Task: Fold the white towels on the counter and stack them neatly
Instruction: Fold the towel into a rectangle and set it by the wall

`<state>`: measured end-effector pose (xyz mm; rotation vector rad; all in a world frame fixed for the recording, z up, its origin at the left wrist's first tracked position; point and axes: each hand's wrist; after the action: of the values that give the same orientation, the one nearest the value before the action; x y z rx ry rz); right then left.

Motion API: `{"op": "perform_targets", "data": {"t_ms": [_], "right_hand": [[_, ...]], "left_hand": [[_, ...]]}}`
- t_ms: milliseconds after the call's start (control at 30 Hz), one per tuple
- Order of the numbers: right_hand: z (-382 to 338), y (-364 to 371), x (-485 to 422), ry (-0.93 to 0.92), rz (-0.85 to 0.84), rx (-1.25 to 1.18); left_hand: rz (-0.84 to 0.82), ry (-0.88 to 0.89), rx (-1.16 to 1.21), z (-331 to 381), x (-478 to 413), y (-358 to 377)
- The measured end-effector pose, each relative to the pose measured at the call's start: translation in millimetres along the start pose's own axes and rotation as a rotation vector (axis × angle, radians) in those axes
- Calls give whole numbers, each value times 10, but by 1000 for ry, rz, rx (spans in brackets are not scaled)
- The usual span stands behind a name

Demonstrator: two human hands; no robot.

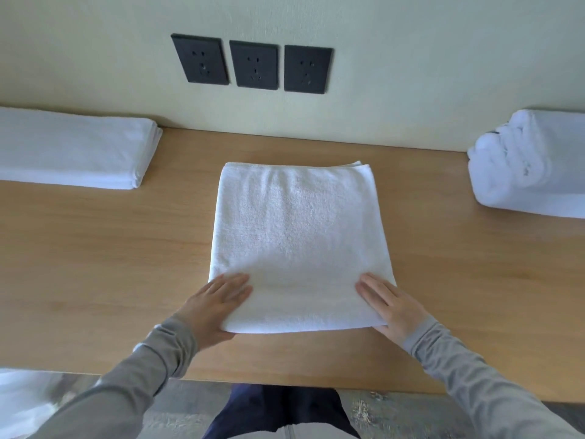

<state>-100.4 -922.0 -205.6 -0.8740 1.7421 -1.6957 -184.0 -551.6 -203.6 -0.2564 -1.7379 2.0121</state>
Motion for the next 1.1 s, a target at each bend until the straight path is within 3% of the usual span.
{"op": "perform_targets", "data": {"t_ms": [100,233,400,500,633,700,767,800,900,933,1100], "right_hand": [[97,-153,-67,94,-73,-187],[349,-516,-218,330,-235,-507],[727,-1176,-697,400,-235,-900],[1015,-1300,-1110,501,-148,-1060],[1336,-1141,-1644,763,1,-1207],[1421,-962,-1835,887,-18,-1191],[1478,-721,-1972,1008,-89,-1099],[1467,-619,-2014,1053,-93,-1090],[1415,-443,-2099,1108,61,-1107],[1409,-423,-2115,1099,123,-1123],[1368,-365,-2191,1068,308,-1138]], "left_hand": [[62,-122,292,-69,-19,-190],[-131,-426,765,-275,-96,-692],[-242,-407,822,-668,-536,-1343],[-169,-422,884,-991,-904,-1571],[115,-779,1251,-1380,-1453,-1477],[199,-978,1463,-1463,-1652,-1365],[196,-1051,1658,-1473,-1770,-1216],[182,-1064,1637,-1458,-1803,-1103],[248,-1203,1143,-1418,-1808,-748],[288,-1218,1078,-1425,-1810,-682],[368,-1162,1030,-1456,-1845,-517]]}}
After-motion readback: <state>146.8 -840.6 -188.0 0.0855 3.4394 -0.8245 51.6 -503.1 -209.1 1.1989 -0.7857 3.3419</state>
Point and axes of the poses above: each hand's wrist, its own x-axis away from the middle knuckle, its own y-axis out of the palm, z = x × y, and after that the axes turned 3 degrees about x, right-handed
